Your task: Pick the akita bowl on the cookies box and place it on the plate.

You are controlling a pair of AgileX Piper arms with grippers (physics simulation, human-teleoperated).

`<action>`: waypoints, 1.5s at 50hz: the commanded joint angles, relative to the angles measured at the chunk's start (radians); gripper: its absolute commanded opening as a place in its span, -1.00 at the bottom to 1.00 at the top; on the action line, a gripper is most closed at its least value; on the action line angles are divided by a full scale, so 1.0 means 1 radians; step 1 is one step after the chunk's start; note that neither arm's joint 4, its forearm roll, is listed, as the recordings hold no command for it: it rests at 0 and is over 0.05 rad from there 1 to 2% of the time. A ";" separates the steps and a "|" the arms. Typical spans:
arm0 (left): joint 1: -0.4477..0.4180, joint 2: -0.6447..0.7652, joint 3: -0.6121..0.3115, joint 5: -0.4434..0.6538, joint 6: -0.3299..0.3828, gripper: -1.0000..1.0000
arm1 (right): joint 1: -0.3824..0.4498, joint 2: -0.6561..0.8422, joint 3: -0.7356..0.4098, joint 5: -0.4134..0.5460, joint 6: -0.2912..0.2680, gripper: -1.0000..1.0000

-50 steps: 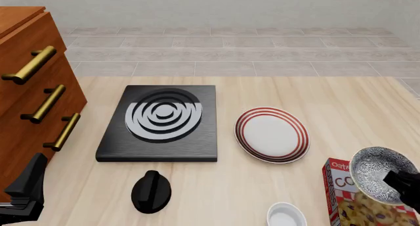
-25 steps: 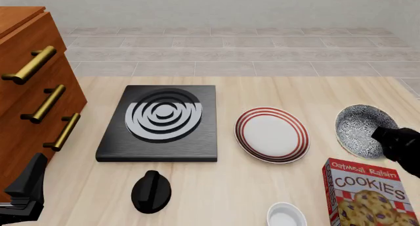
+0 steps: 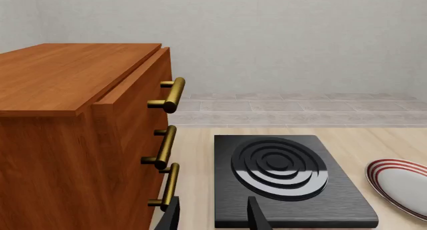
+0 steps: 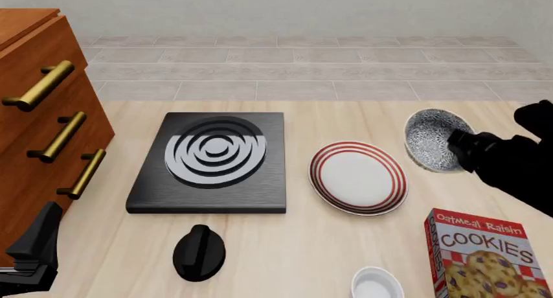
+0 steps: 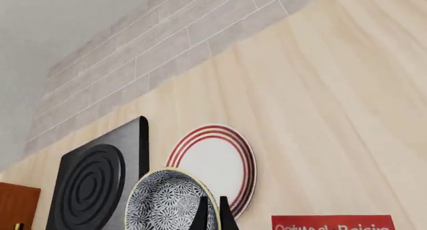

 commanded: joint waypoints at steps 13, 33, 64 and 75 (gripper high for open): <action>0.000 0.000 0.000 0.000 0.000 1.00 | 0.118 0.208 -0.106 -0.090 0.085 -1.00; 0.000 0.000 0.000 0.000 0.000 1.00 | 0.156 0.308 -0.161 -0.104 0.080 -1.00; 0.000 0.000 0.000 0.000 0.000 1.00 | 0.109 0.430 -0.221 -0.116 0.047 -1.00; 0.000 0.000 0.000 0.000 0.000 1.00 | 0.091 0.454 -0.237 -0.116 0.035 -1.00</action>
